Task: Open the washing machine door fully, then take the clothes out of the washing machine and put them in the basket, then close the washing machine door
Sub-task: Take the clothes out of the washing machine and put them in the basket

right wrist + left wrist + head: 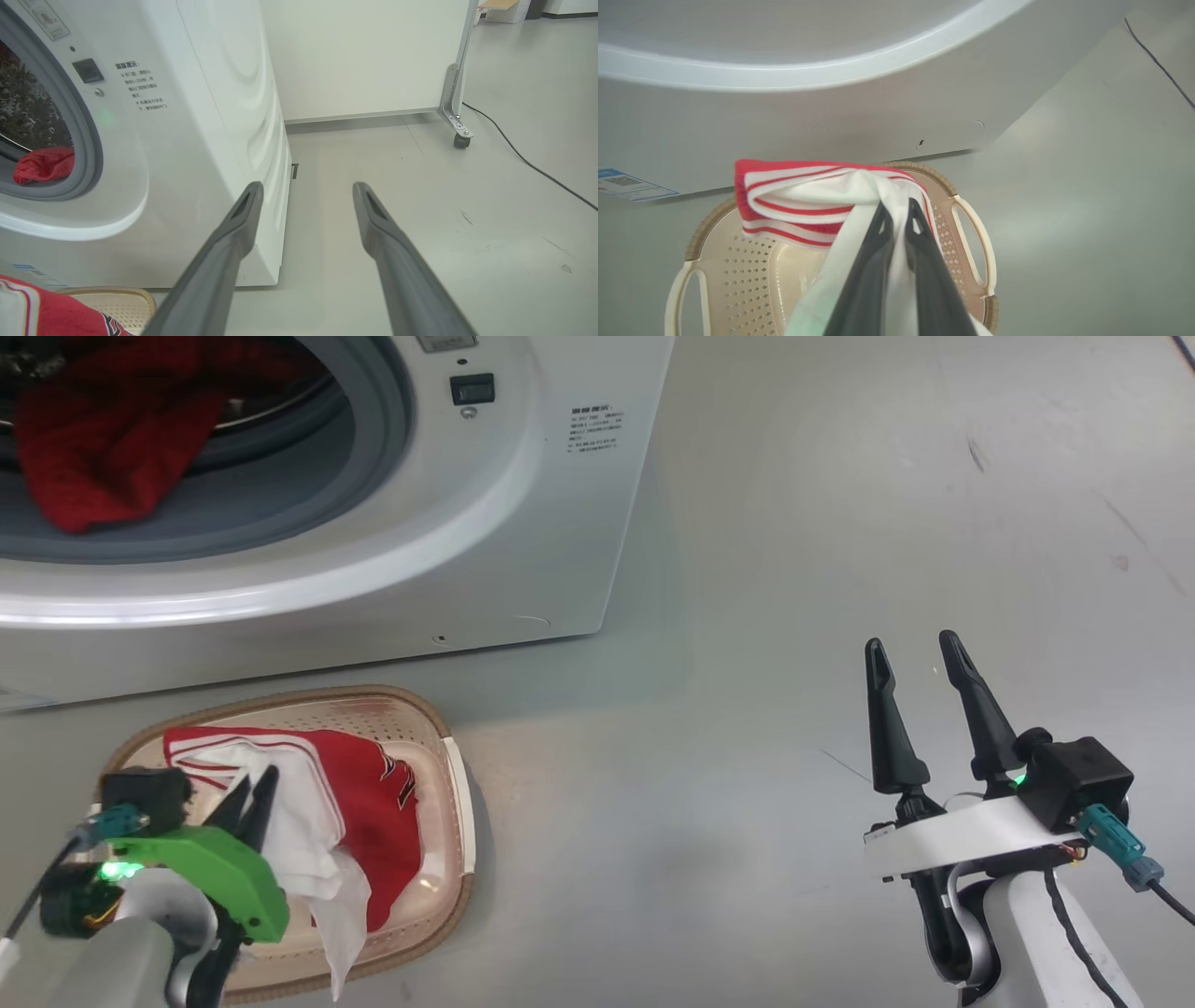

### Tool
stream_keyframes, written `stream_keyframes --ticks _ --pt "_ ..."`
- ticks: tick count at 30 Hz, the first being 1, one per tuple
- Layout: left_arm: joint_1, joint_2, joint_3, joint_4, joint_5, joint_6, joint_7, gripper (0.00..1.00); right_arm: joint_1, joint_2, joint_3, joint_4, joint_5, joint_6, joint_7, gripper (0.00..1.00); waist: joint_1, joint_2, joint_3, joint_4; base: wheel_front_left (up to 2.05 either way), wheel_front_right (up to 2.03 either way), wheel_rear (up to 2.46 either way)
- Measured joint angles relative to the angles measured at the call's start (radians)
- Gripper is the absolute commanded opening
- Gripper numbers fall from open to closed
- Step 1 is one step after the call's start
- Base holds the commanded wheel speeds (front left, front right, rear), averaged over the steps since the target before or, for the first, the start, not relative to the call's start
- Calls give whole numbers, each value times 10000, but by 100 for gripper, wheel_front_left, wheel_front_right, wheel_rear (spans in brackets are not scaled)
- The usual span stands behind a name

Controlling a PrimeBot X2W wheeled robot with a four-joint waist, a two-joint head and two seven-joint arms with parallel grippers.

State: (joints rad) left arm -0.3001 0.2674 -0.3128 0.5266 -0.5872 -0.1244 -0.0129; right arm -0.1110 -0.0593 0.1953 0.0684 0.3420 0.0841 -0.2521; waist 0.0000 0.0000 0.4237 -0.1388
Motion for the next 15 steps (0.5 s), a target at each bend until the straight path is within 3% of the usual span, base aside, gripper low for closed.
stream_keyframes --ticks 3,12,13,14,15 --pt "-102 -46 500 602 -439 0 0 0 -101 12 -13 -44 0 -8 0 100 0 0 270 -174 0 0 0" --pt "-516 -50 650 1962 -462 2 -19 0 -264 31 -171 -84 -59 -151 0 100 0 0 814 -476 0 0 0" --pt "-526 -73 700 2123 -468 6 -29 15 -267 33 -169 -84 -105 -151 0 100 0 0 833 -483 0 0 0" --pt "-532 -92 742 2255 -506 10 -31 38 -272 33 -167 -81 -111 -151 0 100 0 0 842 -481 0 0 0" --pt "-543 -109 765 2387 -546 35 -33 100 -283 35 -167 -77 -113 -151 0 100 0 0 844 -474 0 0 0"
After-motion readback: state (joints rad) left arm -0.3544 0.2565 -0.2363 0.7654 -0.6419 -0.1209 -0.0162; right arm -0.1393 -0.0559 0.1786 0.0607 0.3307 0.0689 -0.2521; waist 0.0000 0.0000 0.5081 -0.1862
